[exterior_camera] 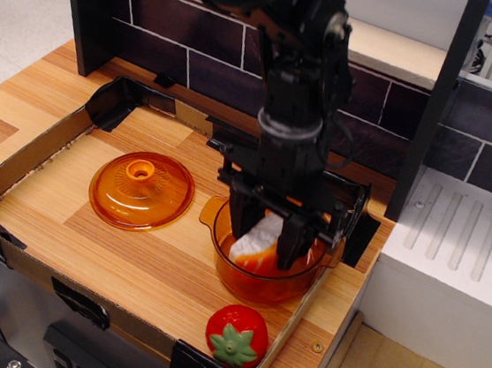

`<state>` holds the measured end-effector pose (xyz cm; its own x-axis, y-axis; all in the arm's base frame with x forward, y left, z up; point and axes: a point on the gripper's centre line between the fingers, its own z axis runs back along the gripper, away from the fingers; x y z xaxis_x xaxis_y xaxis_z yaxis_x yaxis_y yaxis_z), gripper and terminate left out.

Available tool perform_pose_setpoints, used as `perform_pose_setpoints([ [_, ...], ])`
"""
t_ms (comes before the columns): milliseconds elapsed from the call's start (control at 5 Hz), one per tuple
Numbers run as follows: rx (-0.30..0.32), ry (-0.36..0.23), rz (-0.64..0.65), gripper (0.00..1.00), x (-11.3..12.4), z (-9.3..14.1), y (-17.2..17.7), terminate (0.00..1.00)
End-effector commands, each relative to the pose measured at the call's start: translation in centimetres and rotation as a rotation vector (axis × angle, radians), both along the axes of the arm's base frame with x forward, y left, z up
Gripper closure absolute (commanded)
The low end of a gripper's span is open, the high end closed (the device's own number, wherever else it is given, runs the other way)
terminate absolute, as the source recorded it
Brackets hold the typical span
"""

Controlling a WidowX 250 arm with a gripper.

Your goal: Take sushi out of pot

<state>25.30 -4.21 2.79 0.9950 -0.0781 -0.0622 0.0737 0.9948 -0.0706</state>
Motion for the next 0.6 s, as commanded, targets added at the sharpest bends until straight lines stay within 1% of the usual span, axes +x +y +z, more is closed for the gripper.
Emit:
perform_pose_setpoints([
  [0, -0.115, -0.157, 0.032, 1.00, -0.2, 8.7, 2.1, 0.00],
  [200, -0.106, -0.123, 0.017, 1.00, -1.6, 9.2, 3.9, 0.00],
  [400, -0.053, -0.067, -0.025, 1.00, -3.5, 7.1, 6.0, 0.00],
])
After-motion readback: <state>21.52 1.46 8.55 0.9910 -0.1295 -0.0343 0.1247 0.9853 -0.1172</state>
